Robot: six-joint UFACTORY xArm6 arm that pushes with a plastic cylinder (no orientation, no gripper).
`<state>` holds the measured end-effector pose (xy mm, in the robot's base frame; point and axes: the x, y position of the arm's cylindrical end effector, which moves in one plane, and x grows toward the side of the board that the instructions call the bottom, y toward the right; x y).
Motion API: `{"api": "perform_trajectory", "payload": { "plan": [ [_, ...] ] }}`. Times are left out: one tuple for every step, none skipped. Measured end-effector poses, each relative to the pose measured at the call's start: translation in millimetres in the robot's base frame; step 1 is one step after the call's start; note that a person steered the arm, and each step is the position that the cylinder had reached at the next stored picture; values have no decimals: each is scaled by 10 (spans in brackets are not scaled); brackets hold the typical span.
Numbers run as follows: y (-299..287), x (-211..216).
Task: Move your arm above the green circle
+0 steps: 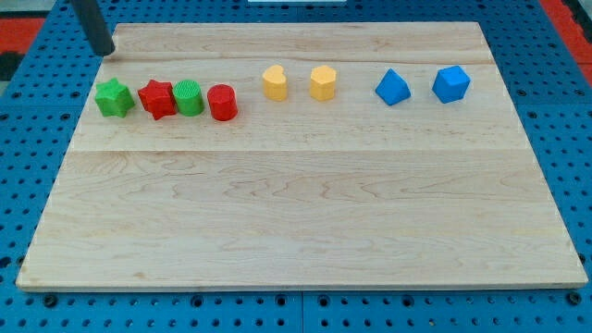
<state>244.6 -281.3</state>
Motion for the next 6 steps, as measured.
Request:
{"api": "perform_trajectory", "payload": {
  "plan": [
    [55, -254],
    [453, -524],
    [563, -536],
    [731, -535],
    [950, -531],
    [1484, -421]
  ]
}}
